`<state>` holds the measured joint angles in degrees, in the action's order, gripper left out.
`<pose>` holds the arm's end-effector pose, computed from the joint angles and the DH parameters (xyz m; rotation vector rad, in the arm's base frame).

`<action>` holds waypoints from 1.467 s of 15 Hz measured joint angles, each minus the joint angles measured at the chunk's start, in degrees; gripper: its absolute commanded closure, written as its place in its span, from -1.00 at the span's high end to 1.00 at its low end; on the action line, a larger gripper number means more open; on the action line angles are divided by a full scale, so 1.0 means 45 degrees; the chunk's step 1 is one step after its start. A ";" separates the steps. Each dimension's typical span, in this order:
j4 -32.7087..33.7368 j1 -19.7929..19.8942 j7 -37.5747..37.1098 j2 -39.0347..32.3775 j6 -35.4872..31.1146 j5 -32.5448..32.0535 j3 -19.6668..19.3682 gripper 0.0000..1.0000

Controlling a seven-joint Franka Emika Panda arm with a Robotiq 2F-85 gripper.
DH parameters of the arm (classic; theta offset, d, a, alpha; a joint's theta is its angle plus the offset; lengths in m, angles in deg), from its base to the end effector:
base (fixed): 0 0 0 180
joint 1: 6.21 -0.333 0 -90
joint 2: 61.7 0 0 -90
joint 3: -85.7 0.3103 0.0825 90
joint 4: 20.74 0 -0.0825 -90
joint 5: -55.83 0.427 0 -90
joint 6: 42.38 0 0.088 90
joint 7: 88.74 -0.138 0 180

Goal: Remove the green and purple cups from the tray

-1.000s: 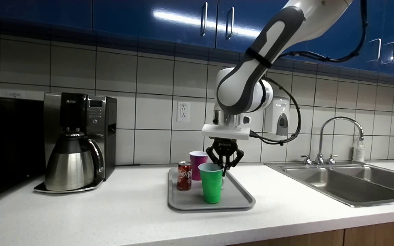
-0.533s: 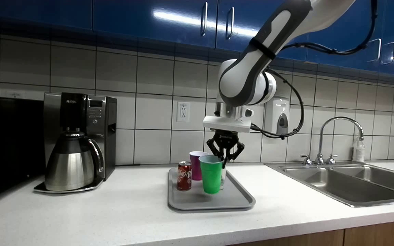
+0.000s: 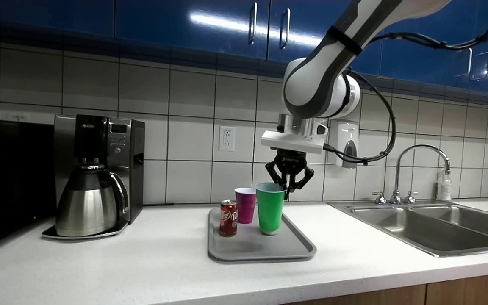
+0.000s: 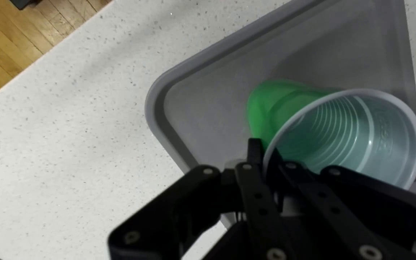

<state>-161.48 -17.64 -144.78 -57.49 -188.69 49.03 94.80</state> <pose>0.4905 0.1823 0.2739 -2.9845 0.8035 -0.2878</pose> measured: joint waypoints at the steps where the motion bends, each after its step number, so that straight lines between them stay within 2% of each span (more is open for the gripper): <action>1: -0.0164 0.0059 0.0005 0.0229 0.0005 0.0041 -0.0005 -0.98; 13: -0.2014 0.1163 0.0347 0.2027 0.0005 0.0097 -0.0200 -0.98; 22: -0.2937 0.2396 0.1234 0.2748 0.0005 0.0084 -0.0625 -0.98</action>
<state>-174.70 -6.86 -139.23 -45.13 -188.67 49.40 91.99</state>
